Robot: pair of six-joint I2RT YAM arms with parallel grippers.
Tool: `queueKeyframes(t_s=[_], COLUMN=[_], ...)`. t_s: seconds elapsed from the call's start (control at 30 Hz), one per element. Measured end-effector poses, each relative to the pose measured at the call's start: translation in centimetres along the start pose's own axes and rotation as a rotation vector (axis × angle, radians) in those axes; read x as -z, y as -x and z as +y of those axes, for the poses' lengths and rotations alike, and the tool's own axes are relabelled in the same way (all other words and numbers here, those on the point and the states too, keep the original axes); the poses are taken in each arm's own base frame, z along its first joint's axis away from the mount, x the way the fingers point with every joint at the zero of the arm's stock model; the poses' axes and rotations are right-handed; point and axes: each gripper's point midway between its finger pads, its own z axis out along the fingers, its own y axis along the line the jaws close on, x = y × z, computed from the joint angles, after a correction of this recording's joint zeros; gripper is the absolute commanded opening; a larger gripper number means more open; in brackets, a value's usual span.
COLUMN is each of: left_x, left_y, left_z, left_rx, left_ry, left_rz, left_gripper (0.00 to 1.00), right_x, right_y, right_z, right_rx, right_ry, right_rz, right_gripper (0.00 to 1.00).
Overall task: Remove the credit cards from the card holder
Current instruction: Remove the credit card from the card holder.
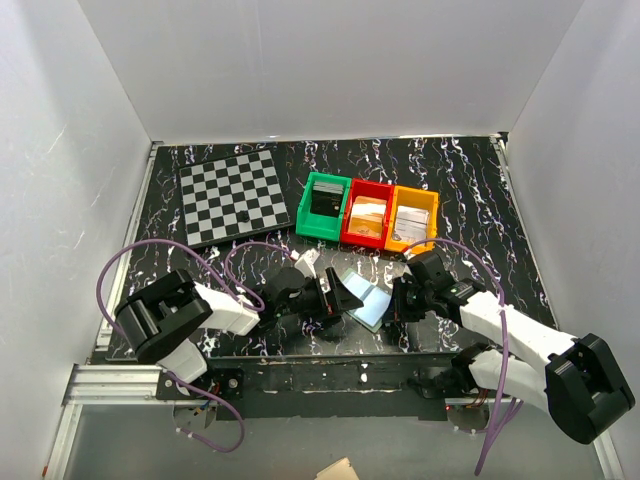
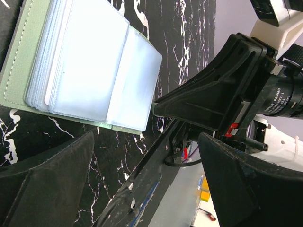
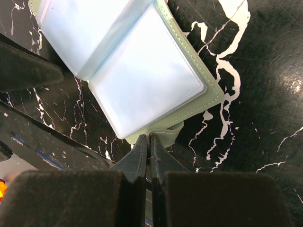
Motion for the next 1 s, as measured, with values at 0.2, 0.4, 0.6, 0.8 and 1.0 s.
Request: queueKeyframes(t_s=[0.2, 0.4, 0.6, 0.8, 1.0], left_x=[-0.5, -0.7, -0.8, -1.2, -1.7], left_y=[0.0, 0.4, 0.7, 1.0, 1.3], left_z=[0.3, 0.2, 0.3, 0.6, 0.9], left_rx=[0.004, 0.006, 0.008, 0.011, 0.005], left_ry=[0.012, 0.013, 0.029, 0.073, 0.099], left_rz=[0.007, 0.001, 0.001, -0.002, -0.01], left_gripper=[0.92, 0.92, 0.92, 0.93, 0.93], right_x=[0.0, 0.0, 0.0, 0.0, 0.0], right_y=[0.0, 0.0, 0.0, 0.0, 0.0], right_z=[0.0, 0.0, 0.0, 0.0, 0.0], right_rx=[0.0, 0.0, 0.0, 0.0, 0.0], right_ry=[0.0, 0.0, 0.0, 0.0, 0.0], right_rz=[0.0, 0.0, 0.0, 0.0, 0.0], right_gripper=[0.01, 0.01, 0.01, 0.01, 0.01])
